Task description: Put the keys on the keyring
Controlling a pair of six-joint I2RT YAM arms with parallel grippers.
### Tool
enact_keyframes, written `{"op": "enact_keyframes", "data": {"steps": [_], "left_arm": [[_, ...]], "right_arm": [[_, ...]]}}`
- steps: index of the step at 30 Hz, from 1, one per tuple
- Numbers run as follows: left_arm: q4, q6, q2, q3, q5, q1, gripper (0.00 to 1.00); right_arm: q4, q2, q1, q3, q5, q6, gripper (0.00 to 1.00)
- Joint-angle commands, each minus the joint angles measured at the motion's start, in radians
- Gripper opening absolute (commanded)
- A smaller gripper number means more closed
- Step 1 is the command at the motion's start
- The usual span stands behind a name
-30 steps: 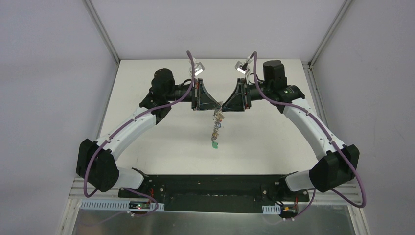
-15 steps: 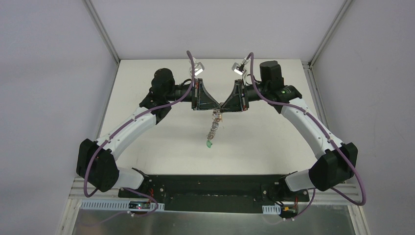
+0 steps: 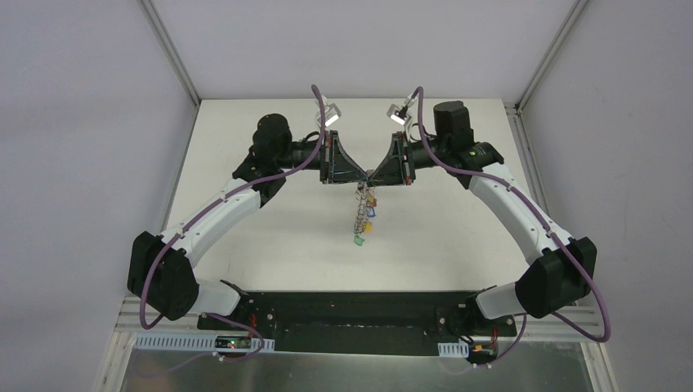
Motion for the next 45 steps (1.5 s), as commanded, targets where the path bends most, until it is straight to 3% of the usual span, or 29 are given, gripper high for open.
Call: {"op": "enact_keyframes", "data": {"steps": [1,4,12,18,27,45], "left_arm": [[0.01,0.063,-0.022,0.02,0.016,0.009,0.08],[-0.073,0.122,-0.023,0.054,0.025,0.013,0.18],[-0.571,0.488,0.013,0.23,0.017,0.012,0.35],[-0.655,0.607,0.024,0.238,-0.004,-0.001,0.37],[-0.724,0.708,0.034,0.232,-0.023,-0.034,0.33],[-0.779,0.731,0.067,0.259,-0.01,-0.053,0.02]], "right_arm": [[-0.012,-0.013,0.0,0.02,0.01,-0.056,0.0],[-0.08,-0.011,0.003,0.028,0.045,-0.12,0.0],[-0.286,0.026,0.074,0.099,0.161,-0.299,0.0],[-0.323,0.055,0.115,0.135,0.195,-0.322,0.0],[-0.327,0.061,0.13,0.142,0.193,-0.325,0.0],[-0.325,0.058,0.133,0.135,0.196,-0.327,0.0]]}}
